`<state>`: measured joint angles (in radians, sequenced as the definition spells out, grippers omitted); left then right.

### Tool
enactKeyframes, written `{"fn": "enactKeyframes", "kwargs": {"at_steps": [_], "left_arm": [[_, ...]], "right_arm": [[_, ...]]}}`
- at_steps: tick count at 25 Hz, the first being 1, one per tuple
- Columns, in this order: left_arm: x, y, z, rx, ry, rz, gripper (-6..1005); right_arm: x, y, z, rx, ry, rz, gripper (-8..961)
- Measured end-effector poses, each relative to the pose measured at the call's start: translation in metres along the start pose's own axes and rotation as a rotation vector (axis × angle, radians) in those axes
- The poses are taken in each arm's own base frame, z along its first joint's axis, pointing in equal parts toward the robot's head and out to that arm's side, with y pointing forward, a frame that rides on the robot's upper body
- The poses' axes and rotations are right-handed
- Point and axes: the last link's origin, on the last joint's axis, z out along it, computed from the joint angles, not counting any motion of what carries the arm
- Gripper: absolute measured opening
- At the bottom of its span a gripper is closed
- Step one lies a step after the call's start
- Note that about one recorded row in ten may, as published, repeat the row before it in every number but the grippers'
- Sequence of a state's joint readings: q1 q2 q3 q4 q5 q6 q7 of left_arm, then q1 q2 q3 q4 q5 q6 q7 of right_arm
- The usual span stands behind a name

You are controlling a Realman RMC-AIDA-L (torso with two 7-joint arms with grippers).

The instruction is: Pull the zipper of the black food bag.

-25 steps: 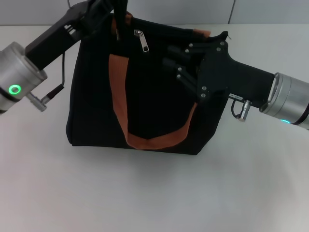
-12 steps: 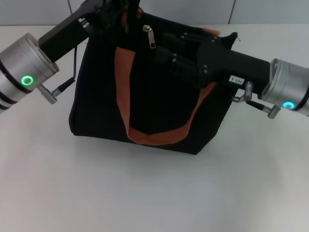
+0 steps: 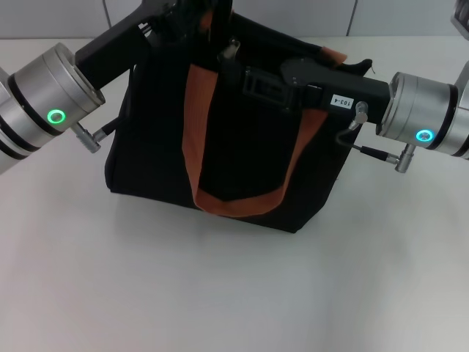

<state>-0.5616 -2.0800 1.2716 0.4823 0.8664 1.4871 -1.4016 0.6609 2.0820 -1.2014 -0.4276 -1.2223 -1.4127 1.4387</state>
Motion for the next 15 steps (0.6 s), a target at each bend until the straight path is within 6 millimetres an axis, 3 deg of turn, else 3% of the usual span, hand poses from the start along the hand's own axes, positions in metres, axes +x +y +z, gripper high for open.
{"fn": "enactKeyframes", "kwargs": {"at_steps": [7,15], "left_arm": [[0.0003,-0.0005,0.0013,0.001,-0.001,0.001,85],[0.0003,-0.0013,0.0013,0.007,0.001,0.008,86]], "right_arm": [[-0.0004,-0.0067,0.0048,0.038,0.031,0.031,405],[-0.0025,0.0009,0.0067,-0.016,0.034,0.024,404]]}}
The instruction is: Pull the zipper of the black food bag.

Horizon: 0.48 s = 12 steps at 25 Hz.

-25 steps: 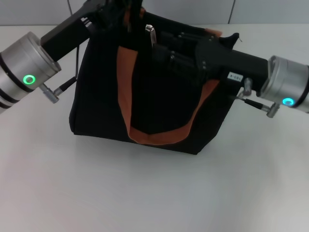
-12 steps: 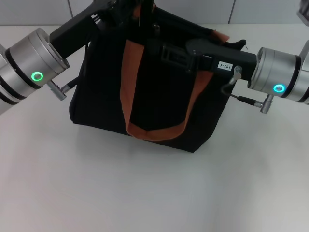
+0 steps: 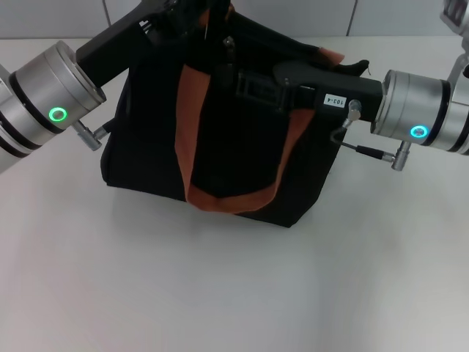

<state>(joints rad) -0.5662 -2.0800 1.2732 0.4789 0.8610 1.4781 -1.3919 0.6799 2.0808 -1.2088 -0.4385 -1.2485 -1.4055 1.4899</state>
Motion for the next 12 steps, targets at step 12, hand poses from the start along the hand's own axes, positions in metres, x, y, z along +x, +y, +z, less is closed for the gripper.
{"fn": "enactKeyframes", "kwargs": {"at_steps": [12], "left_arm": [[-0.0001,-0.0005,0.0,0.004,0.004,-0.001,88]], "right_arm": [[-0.0038,0.0013,0.0077,-0.015,0.015,0.009,401]]}}
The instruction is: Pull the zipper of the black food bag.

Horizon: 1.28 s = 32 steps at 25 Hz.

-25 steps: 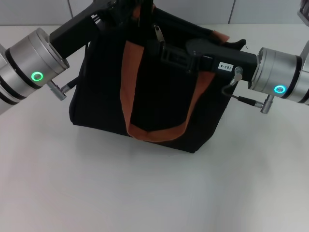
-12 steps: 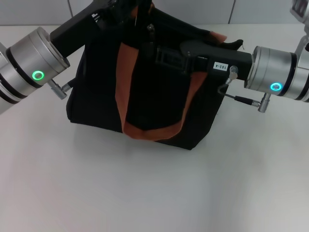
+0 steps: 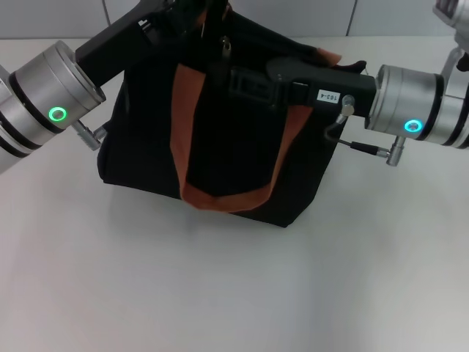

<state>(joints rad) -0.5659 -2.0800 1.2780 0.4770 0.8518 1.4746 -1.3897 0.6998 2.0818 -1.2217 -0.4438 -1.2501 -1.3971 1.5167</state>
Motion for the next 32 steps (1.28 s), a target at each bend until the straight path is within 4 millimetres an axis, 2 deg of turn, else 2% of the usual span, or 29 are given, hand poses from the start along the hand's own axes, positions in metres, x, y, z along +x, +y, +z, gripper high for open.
{"fn": "enactKeyframes", "kwargs": {"at_steps": [10,21,23,28,32], "left_arm": [[-0.001,0.0,0.0,0.001,-0.001,-0.002,89],[-0.001,-0.001,-0.003,0.012,0.009,-0.009,90],[-0.001,-0.001,-0.003,0.014,0.01,-0.01,90],[-0.002,-0.001,-0.005,0.017,0.01,-0.012,91],[-0.006,-0.004,-0.011,0.042,0.012,-0.016,91]], "right_arm": [[0.0,0.0,0.004,0.002,0.011,0.062,397],[0.002,0.0,0.001,0.002,0.01,0.078,252],[0.002,0.001,0.001,-0.003,0.009,0.08,46],[0.003,0.004,-0.002,-0.022,0.003,0.091,6],[0.001,0.002,-0.013,-0.013,-0.001,0.129,-2]]}}
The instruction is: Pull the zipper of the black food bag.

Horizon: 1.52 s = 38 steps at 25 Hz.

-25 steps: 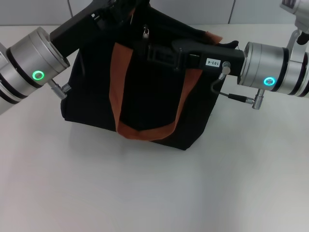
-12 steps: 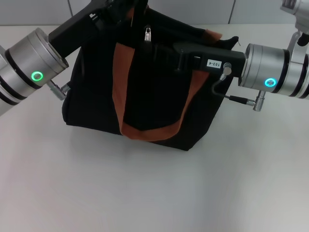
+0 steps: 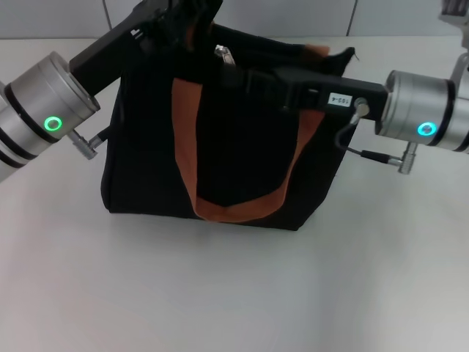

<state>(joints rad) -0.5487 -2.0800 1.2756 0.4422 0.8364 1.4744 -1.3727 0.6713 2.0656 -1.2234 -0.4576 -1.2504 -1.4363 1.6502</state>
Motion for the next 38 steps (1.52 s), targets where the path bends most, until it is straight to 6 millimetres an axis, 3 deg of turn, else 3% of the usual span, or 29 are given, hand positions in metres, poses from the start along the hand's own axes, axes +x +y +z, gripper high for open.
{"fn": "enactKeyframes", "kwargs": {"at_steps": [9,21,30,38], "left_arm": [[-0.003,-0.001,-0.008,0.018,0.003,-0.003,92],[-0.008,-0.003,-0.012,0.039,-0.005,0.009,94],[-0.02,-0.005,-0.034,0.098,-0.012,0.13,95],[-0.019,-0.008,-0.049,0.146,0.012,0.147,96]], "right_arm": [[-0.014,-0.001,-0.014,-0.005,-0.003,0.051,-2],[-0.021,-0.002,-0.003,-0.001,0.017,0.051,-3],[-0.024,-0.005,0.014,0.027,0.139,0.114,-3],[-0.03,-0.002,0.017,0.019,0.139,0.15,-3]]}}
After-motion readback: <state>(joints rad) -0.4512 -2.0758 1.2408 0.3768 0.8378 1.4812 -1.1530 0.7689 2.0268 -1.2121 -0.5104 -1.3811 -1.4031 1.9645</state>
